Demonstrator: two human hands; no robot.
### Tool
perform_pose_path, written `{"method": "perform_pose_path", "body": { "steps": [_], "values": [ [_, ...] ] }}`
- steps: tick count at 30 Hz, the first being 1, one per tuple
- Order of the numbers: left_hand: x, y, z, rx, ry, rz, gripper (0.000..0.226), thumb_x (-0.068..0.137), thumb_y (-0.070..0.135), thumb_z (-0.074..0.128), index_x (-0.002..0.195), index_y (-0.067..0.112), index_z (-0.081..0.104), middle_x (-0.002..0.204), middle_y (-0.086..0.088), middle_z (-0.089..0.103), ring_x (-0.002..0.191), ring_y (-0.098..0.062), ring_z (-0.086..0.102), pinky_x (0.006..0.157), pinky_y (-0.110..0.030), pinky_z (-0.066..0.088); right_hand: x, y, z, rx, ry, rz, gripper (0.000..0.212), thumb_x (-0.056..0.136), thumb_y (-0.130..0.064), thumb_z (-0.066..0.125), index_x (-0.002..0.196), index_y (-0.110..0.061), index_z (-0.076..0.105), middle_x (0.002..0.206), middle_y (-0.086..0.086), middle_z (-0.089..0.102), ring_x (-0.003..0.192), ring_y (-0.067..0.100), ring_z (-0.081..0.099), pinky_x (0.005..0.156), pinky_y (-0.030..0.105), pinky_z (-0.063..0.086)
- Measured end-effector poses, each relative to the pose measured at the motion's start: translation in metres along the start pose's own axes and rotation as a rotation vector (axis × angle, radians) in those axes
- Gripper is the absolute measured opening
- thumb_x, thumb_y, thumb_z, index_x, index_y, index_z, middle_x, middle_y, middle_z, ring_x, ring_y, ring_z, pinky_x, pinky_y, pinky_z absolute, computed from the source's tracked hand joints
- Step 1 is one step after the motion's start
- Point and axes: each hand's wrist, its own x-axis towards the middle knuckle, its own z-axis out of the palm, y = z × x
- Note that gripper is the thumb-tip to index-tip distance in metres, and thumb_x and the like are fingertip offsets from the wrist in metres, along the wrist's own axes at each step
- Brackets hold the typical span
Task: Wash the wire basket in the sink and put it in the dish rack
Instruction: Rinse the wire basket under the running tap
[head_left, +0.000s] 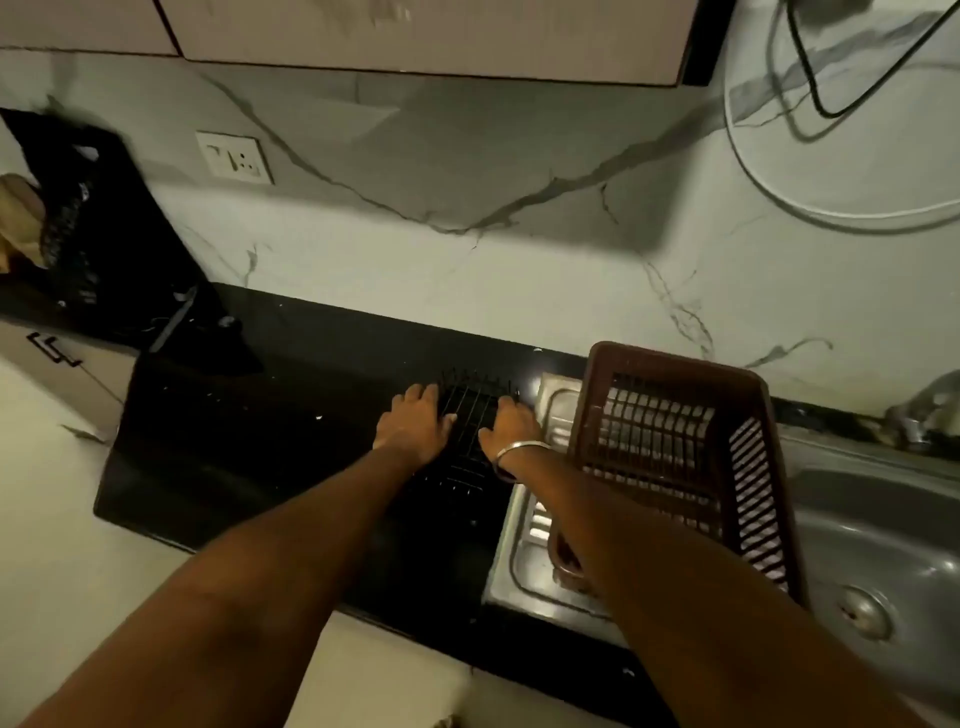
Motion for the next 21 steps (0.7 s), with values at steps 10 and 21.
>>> {"method": "perform_pose_path", "body": {
  "steps": [10,21],
  "values": [
    [0.043,-0.044,0.036,-0.301,-0.233,-0.115,0.069,0.1,0.05,0.066,0.154,0.019,0.038,0.143,-0.014,0.06,0.124,-0.033,0.064,0.102,-0.053,0.056,0.008,-0.006,0.046,0.256,-0.03,0.347,0.091,0.088,-0.042,0.077,0.158,-0.01,0.028,0.149,0.015,0.053,0.132,0.034,0.055,0.106,0.041,0.05],
    [0.054,-0.056,0.036,-0.439,-0.134,-0.037,0.079,0.087,0.043,0.083,0.154,0.023,0.046,0.14,-0.005,0.065,0.125,-0.025,0.064,0.106,-0.048,0.056,-0.001,-0.017,0.029,0.454,0.037,0.361,0.086,0.08,-0.019,0.088,0.151,-0.009,0.041,0.141,0.012,0.057,0.125,0.031,0.059,0.091,0.031,0.051]
  ]
}}
